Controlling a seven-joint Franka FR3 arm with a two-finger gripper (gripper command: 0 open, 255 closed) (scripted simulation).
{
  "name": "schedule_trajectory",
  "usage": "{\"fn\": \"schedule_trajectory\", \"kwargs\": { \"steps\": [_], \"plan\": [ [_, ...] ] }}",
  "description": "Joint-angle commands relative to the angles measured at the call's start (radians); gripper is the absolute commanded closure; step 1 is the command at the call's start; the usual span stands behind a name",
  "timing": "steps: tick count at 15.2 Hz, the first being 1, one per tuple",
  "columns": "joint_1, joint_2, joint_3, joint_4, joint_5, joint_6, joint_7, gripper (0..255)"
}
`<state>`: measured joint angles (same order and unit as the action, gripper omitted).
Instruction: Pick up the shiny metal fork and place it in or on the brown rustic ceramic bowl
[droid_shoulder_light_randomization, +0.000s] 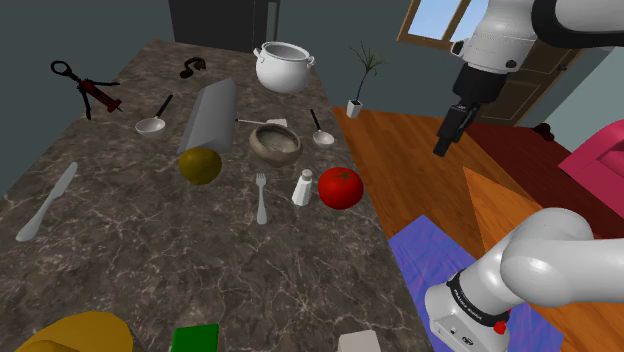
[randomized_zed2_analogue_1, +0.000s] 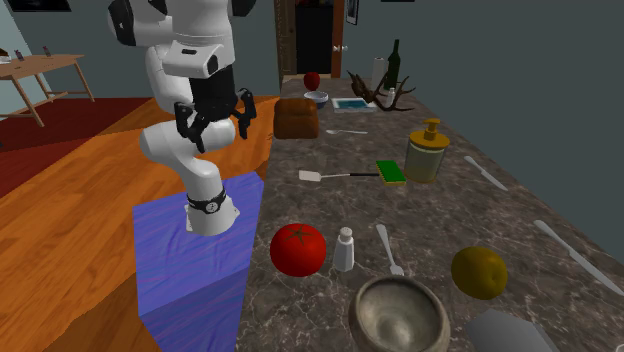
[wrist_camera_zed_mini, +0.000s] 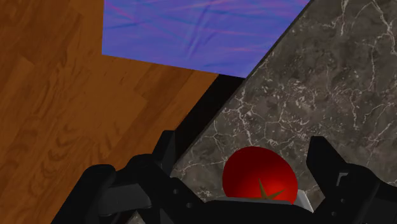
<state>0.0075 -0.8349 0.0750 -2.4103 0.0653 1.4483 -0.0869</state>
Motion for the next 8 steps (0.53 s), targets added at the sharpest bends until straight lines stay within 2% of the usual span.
{"fn": "schedule_trajectory", "kwargs": {
  "steps": [1, 8],
  "plan": [
    [0.0, 0.0, 0.0, 0.0, 0.0, 0.0, 0.0, 0],
    [0.002, 0.138, 0.15, -0.02, 0.118, 0.168, 0.218, 0]
  ]
}}
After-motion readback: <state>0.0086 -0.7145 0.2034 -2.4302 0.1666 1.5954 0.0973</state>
